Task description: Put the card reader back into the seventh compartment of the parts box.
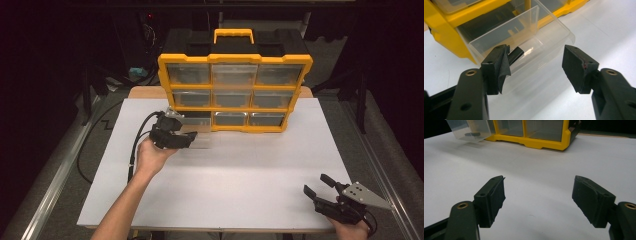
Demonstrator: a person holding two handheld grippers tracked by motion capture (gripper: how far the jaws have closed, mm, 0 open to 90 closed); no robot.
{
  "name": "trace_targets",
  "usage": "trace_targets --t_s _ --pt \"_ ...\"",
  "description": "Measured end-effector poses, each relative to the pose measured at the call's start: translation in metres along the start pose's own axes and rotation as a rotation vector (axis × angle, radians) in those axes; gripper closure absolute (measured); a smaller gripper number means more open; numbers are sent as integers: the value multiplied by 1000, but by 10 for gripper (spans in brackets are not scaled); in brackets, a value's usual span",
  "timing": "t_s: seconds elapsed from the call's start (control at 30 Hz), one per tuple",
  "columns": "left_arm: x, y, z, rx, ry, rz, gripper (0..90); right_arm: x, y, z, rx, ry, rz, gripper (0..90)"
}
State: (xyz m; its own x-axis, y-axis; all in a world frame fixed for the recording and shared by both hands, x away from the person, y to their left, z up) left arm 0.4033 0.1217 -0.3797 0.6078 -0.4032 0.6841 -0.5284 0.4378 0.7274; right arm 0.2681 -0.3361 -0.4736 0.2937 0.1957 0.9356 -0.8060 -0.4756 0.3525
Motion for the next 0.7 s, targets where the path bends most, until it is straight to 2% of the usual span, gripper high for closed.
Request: trace_targets --t_s 0.43,0.7 --pt "-20 11 5 0 5 24 359 0 0 0 -2 -1 0 264" --pt "-38 18 9 1 7 47 358 0 1 0 -5 -5 5 264"
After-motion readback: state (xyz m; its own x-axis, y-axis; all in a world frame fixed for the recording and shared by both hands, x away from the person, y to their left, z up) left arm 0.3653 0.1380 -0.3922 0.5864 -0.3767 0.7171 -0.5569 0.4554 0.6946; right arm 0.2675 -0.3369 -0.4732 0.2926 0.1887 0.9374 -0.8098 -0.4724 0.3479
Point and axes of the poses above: each handheld gripper's, and its own axes: y roughly backward along the jaws, x roughly out of its top, z roughly to its right, the point moved 3 cm from there along -y, roughly forward along the jaws, and after that the axes turned 3 degrees about y, right-handed, at the moved point
